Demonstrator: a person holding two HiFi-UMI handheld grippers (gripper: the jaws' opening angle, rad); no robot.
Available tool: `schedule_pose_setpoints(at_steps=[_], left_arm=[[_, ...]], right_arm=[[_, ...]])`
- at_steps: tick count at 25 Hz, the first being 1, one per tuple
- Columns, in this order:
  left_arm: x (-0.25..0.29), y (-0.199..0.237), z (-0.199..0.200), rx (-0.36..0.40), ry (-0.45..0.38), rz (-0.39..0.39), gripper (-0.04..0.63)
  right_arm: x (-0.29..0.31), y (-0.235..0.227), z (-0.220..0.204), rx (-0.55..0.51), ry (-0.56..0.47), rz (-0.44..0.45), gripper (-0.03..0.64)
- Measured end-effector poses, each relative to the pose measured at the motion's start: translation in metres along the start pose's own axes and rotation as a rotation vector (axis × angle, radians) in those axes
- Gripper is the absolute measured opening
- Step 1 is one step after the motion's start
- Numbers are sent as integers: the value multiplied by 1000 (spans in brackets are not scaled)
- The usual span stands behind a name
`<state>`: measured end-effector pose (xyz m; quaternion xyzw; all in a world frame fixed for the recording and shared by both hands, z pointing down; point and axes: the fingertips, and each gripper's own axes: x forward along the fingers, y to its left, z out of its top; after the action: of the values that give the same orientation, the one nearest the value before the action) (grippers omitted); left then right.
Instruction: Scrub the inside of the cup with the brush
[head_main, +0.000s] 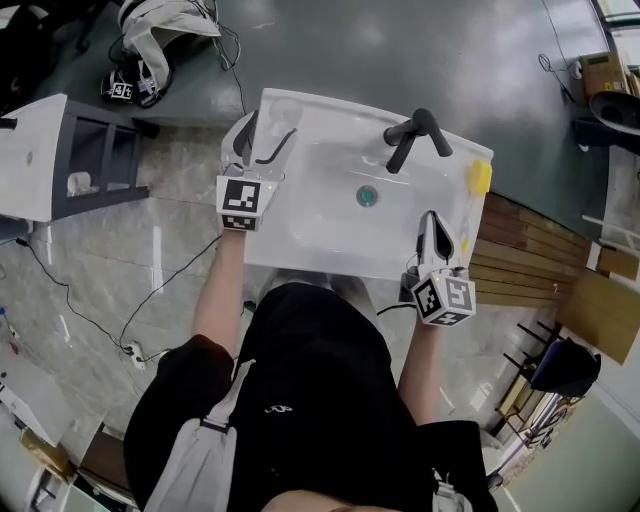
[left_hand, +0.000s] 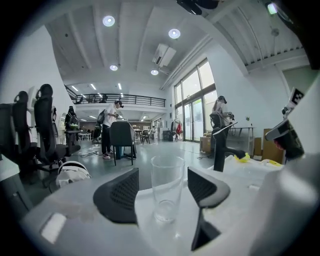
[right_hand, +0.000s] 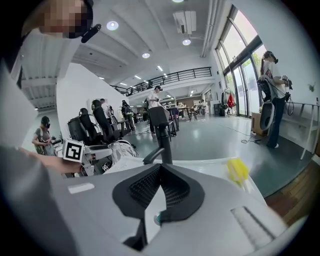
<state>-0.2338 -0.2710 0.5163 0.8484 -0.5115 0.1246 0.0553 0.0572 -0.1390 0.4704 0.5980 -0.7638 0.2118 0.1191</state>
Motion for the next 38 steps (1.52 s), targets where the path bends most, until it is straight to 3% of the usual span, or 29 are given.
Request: schedule_pose_setpoints(at_steps=[6, 22, 30, 38], left_arm=[[-35, -19, 21, 29, -6, 73, 297], [-74, -103, 124, 4, -141, 213, 98], [-73, -152, 185, -17, -223, 252, 30], [-69, -198, 204, -79, -232, 245, 0]], right_arm=[[-2, -4, 13, 1, -56, 59, -2], [-34, -32, 111, -1, -319, 137, -2], [-59, -40, 154, 28, -414, 156, -2], [-78, -34, 165, 11, -446, 139, -2]])
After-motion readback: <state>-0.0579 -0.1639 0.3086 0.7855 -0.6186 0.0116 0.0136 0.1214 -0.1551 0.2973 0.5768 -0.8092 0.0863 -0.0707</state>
